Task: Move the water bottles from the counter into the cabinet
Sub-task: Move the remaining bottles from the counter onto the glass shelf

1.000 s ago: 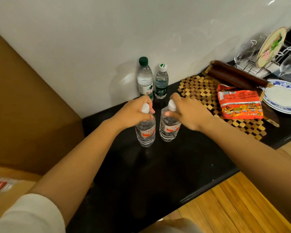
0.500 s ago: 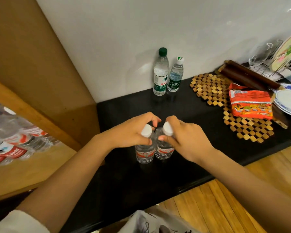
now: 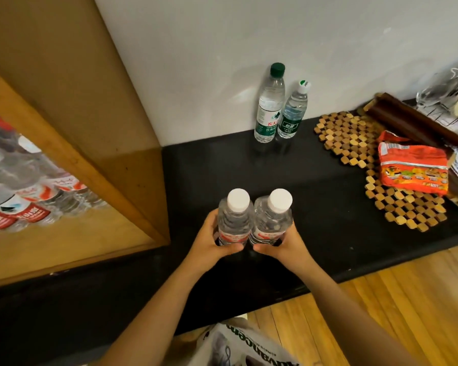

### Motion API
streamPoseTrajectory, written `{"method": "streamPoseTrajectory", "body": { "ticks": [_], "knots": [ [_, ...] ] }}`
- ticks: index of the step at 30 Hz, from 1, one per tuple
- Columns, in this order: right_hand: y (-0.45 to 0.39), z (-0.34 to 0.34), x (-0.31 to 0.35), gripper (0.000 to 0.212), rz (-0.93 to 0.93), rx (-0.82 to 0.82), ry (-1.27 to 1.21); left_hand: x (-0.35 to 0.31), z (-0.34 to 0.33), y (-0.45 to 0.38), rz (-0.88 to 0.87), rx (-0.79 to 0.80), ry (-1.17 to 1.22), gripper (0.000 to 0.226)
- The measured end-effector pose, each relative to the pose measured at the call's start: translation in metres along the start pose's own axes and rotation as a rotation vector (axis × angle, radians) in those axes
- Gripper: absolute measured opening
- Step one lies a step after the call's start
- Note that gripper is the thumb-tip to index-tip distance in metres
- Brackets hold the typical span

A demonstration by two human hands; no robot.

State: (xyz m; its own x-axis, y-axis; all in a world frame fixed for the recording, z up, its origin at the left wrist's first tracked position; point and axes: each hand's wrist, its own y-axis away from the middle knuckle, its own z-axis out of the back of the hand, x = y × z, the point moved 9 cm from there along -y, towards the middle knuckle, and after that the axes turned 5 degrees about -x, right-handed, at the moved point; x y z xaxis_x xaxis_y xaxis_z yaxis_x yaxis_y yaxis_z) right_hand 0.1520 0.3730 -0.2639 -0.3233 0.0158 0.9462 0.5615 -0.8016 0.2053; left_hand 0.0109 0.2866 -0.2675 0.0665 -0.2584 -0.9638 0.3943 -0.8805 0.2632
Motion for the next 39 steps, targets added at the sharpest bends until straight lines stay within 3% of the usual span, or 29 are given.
{"method": "streamPoseTrajectory", "body": {
  "ticks": [7, 15, 20, 29, 39],
  "knots": [
    [0.0, -0.004, -0.011, 0.08, -0.101, -0.137, 0.013, 0.004, 0.002, -0.003, -0.015, -0.049, 0.032, 0.07],
    [0.023, -0.012, 0.014, 0.078, 0.035, -0.124, -0.054, -0.028, 0.024, 0.03, -0.05, -0.072, -0.02, 0.064],
    [0.048, -0.03, 0.073, 0.072, 0.198, -0.053, -0.117, -0.072, 0.058, 0.068, -0.158, -0.089, 0.038, 0.075],
    [0.084, -0.106, 0.188, 0.067, 0.418, 0.132, -0.254, -0.139, 0.146, 0.142, -0.393, -0.231, 0.265, 0.058],
    [0.111, -0.178, 0.331, 0.062, 0.671, 0.241, -0.348, -0.241, 0.25, 0.214, -0.715, -0.463, 0.192, 0.048]
  ]
}}
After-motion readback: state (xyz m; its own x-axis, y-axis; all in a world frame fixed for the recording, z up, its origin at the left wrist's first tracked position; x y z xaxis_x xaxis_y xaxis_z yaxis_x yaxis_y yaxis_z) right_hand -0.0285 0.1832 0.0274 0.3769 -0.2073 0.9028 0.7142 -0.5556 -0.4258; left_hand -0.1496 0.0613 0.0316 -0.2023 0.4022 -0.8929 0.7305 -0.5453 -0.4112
